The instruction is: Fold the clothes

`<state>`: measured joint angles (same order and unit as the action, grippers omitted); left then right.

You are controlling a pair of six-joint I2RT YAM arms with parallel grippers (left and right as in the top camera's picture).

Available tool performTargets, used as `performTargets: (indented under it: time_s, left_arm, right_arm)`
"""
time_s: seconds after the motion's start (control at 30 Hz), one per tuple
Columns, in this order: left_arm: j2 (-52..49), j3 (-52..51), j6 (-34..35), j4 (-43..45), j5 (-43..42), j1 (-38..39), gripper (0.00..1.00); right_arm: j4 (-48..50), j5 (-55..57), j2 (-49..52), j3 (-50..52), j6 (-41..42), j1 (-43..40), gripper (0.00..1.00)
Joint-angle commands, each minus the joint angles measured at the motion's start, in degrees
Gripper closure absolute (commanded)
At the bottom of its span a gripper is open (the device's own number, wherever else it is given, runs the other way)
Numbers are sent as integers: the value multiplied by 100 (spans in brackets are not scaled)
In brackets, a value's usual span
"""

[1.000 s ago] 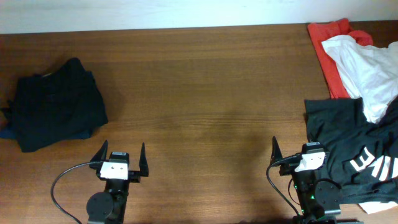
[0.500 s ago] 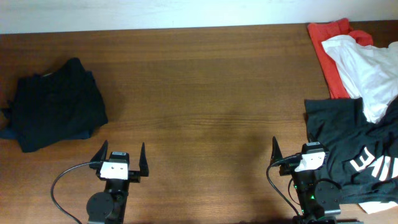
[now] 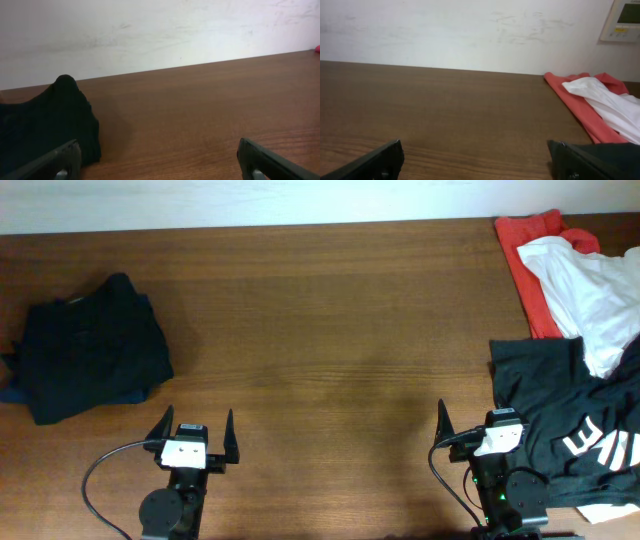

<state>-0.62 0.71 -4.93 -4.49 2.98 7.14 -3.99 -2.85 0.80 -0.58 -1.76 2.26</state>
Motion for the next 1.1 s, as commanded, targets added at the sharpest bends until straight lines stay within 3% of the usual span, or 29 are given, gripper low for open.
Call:
performTargets:
  time_s: [0.0, 0.2, 0.37, 0.67, 0.9, 1.07]
  left_arm:
    - [17, -17, -74, -17, -85, -28, 1]
    - [17, -17, -44, -4, -103, -28, 1]
    - [17, 46, 420, 92, -133, -28, 1]
    - [-721, 946, 581, -267, -374, -28, 1]
    - [-1945, 2013, 579, -796, -391, -28, 1]
    - [-3027, 2938, 579, -1416, -391, -28, 1]
  right_arm:
    - [-26, -55, -33, 26, -15, -42, 1]
    - [15, -142, -33, 26, 317, -42, 1]
    - [39, -127, -33, 13, 396, -42, 1]
    - [-903, 210, 291, -938, 398, -42, 1]
    - [-1377, 210, 1394, -2013, 393, -42, 1]
    - [-1921, 208, 2830, -3060, 391, -42, 1]
